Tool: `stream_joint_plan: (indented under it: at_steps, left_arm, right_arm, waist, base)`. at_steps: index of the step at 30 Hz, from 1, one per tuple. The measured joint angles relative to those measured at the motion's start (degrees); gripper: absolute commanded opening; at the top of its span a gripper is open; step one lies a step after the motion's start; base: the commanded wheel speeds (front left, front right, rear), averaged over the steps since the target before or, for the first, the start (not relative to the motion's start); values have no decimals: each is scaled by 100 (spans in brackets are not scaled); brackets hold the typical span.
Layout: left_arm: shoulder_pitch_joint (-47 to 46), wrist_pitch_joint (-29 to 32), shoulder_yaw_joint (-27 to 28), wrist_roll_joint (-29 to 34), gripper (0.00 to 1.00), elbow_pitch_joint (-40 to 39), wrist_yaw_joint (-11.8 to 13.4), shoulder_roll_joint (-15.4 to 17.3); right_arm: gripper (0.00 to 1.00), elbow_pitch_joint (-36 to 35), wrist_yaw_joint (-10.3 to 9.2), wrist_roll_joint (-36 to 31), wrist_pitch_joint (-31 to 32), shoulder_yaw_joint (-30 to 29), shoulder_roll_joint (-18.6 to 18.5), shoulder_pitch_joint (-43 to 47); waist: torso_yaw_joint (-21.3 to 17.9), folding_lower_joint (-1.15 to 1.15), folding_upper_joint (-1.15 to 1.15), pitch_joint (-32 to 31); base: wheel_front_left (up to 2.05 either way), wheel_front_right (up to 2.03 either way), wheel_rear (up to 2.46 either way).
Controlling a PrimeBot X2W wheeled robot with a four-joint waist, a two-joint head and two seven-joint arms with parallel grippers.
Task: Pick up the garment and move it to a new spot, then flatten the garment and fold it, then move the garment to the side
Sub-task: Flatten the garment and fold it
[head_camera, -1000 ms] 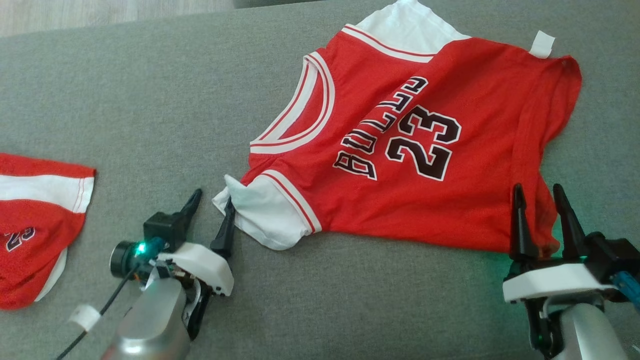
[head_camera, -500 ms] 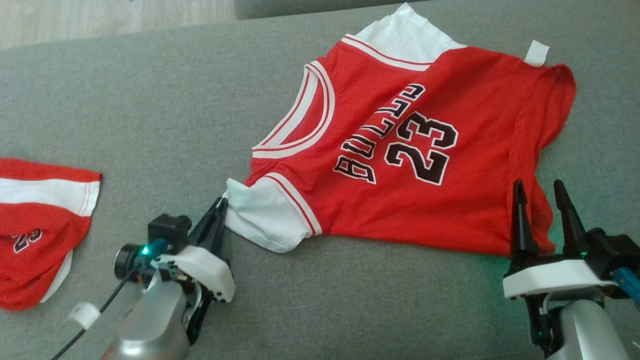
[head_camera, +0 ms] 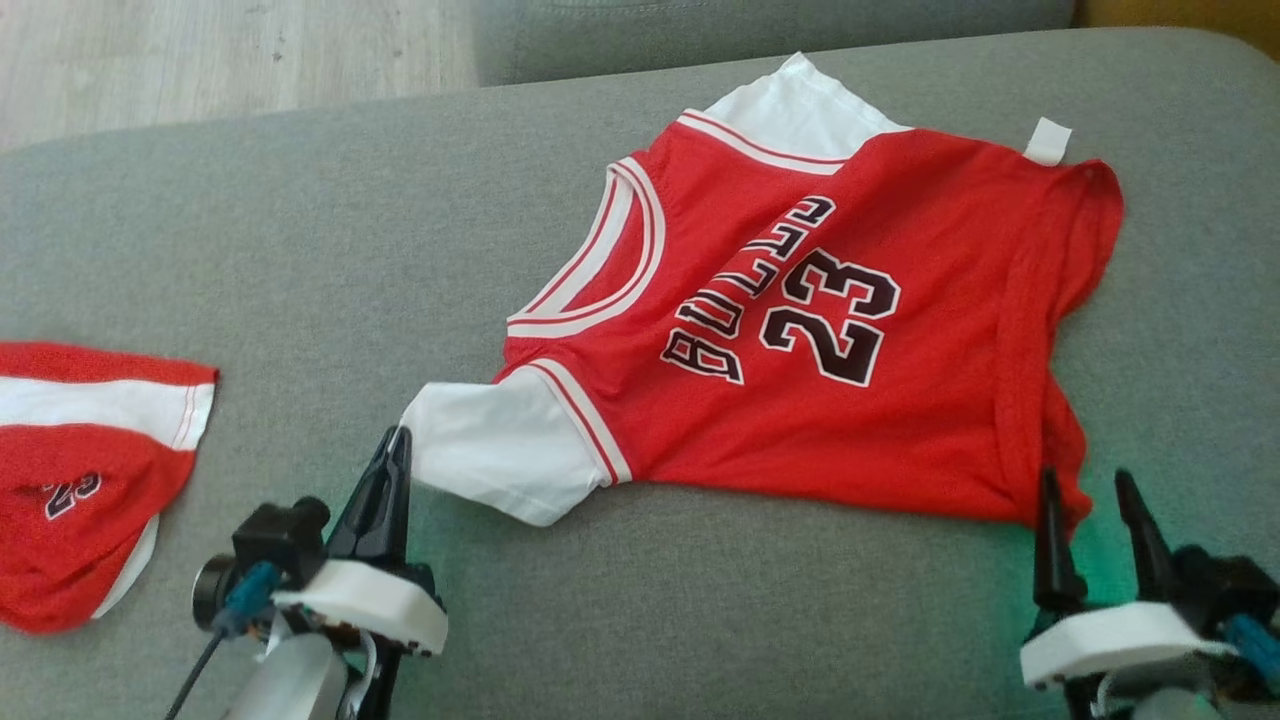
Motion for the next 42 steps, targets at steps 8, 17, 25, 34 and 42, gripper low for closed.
stream_joint_plan:
  at_steps: [8, 17, 25, 34, 42]
  left_arm:
    - [216, 0, 35, 85, 0, -237, 1, -69]
    - [212, 1, 14, 108, 0, -208, -8, -114]
    - [211, 1, 14, 158, 0, -181, -59, -123]
    - [213, 1, 19, 160, 0, -152, -64, -151]
    - [231, 0, 33, 211, 0, -73, -66, -185]
  right_arm:
    - [100, 831, 0, 12, 1, -14, 1, -11]
    - [100, 1391, 0, -254, 1, 125, 3, -268]
    - [100, 1581, 0, -656, -1, -260, 2, -429]
    - [100, 1539, 0, -643, 0, -200, 2, -481]
    - [73, 1415, 0, -486, 0, 0, 1, -471]
  waist:
    - [-22, 0, 0, -33]
    - [99, 0, 0, -25]
    - [156, 0, 0, -66]
    - [142, 0, 0, -134]
    - [71, 0, 0, -216]
  base:
    - [0, 0, 0]
    - [0, 0, 0]
    - [0, 0, 0]
    - [0, 0, 0]
    - [0, 0, 0]
